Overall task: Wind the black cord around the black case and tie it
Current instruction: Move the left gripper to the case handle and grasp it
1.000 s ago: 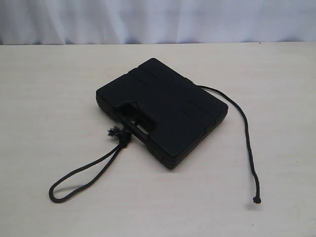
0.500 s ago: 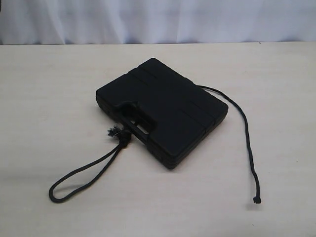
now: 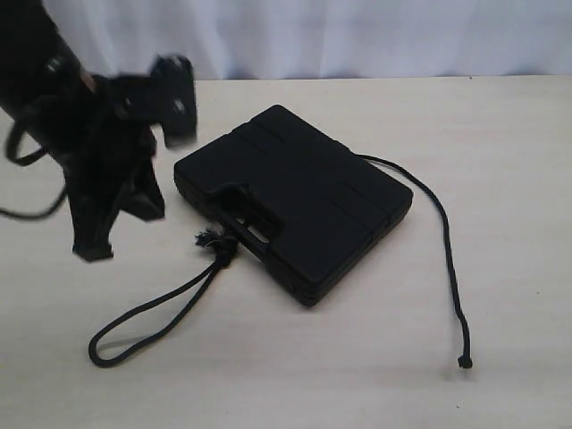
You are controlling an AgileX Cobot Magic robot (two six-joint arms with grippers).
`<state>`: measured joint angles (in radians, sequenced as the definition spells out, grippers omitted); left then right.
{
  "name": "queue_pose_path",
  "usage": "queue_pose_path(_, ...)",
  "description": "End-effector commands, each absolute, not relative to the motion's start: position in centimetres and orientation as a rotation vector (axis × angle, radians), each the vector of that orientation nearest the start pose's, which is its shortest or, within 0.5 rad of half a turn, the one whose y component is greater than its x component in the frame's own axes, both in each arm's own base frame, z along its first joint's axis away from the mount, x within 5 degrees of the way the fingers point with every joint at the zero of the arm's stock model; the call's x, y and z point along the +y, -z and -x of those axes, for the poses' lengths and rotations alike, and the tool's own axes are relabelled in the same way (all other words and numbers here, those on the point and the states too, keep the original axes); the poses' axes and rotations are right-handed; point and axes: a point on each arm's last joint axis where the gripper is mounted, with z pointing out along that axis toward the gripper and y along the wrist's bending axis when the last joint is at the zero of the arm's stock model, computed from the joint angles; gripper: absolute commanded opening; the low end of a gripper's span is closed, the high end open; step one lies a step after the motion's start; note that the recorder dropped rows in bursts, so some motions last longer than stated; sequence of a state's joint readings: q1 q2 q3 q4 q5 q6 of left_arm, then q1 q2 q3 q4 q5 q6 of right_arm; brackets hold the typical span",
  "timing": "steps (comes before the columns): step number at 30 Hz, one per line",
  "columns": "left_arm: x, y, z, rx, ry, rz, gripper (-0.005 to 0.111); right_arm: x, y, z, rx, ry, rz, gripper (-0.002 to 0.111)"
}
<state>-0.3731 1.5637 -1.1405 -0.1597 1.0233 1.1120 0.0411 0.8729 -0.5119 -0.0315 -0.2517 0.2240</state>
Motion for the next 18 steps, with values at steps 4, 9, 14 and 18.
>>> queue_pose_path(4, -15.3, -21.0, -28.6, 1.769, -0.050, -2.165, 0.001, 0.8, -31.7, -18.6, 1.590, -0.175, -0.104, 0.004)
queue_pose_path(9, -15.7, -19.4, -29.7, 1.754, -0.091, -2.148, 0.019, 0.8, -31.8, -18.6, 1.587, -0.175, -0.103, 0.004)
queue_pose_path(14, -16.0, -17.9, -30.6, 1.744, -0.118, -2.125, 0.041, 0.8, -31.8, -18.6, 1.587, -0.175, -0.103, 0.004)
queue_pose_path(18, -16.3, -16.2, -31.0, 1.630, -0.143, -2.251, 0.046, 0.8, -31.8, -18.6, 1.587, -0.175, -0.103, 0.004)
